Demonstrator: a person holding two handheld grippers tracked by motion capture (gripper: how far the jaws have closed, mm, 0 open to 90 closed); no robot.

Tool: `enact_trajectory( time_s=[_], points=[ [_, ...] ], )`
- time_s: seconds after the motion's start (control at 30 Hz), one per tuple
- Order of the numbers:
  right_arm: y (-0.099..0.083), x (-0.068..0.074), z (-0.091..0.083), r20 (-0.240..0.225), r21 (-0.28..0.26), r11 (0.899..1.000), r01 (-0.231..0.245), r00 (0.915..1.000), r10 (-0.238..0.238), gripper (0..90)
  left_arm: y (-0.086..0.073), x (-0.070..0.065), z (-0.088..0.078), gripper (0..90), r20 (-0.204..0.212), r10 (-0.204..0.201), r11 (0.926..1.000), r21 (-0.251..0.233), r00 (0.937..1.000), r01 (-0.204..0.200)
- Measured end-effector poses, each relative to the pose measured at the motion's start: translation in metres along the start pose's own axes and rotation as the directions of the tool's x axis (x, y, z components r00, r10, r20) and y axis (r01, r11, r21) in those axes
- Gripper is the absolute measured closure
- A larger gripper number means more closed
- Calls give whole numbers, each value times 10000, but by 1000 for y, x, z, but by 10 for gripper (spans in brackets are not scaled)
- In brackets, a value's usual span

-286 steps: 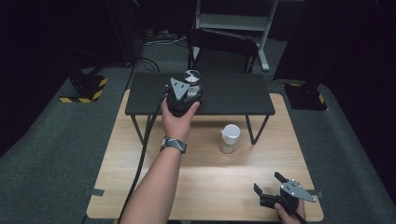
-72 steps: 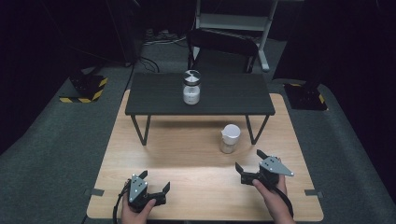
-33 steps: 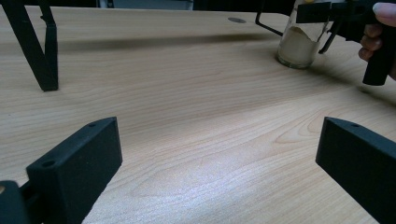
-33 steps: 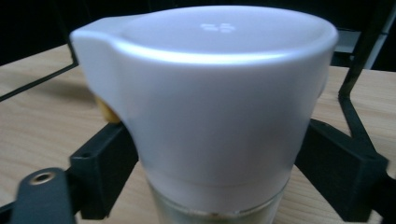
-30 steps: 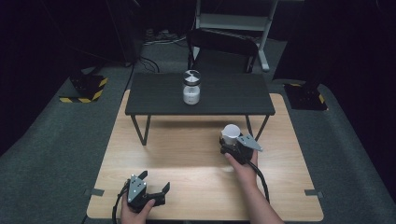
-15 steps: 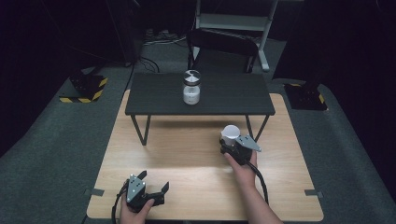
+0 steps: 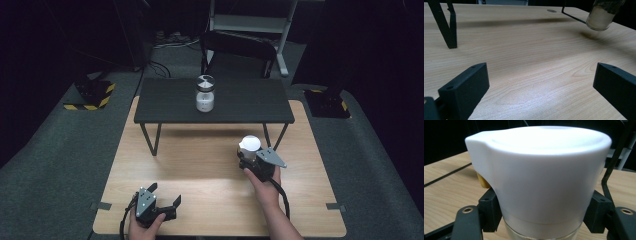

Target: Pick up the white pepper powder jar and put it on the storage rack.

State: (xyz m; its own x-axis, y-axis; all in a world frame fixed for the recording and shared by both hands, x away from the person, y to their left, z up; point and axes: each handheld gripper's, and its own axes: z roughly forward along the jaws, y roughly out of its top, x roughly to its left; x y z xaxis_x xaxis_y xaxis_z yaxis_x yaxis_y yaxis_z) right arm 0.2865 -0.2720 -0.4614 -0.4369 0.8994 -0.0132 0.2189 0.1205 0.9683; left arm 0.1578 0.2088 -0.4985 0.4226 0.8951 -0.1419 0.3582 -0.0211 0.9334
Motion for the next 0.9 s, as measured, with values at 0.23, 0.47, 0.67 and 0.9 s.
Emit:
enact_trajectory(
  time_s=[0.23, 0.47, 0.67, 0.9],
  points=[
    [4, 1, -16, -37, -88, 9999, -52, 10000, 52, 303, -1, -1, 0, 7, -4, 89, 10000, -42, 10000, -89],
    [10, 1, -36, -113, -221, 9997, -114, 9999, 111, 303, 0, -1, 0, 7, -4, 140, 9999, -4, 9999, -140],
    [19, -1, -54, -216, -342, 9992, -183, 9996, 176, 304, 0, -2, -1, 7, 8, 201, 9998, -11, 9998, -201],
    [32, 0, -69, -233, -466, 9989, -103, 9997, 93, 304, 0, -2, -1, 7, 7, 204, 9998, 0, 9998, -204]
  ],
)
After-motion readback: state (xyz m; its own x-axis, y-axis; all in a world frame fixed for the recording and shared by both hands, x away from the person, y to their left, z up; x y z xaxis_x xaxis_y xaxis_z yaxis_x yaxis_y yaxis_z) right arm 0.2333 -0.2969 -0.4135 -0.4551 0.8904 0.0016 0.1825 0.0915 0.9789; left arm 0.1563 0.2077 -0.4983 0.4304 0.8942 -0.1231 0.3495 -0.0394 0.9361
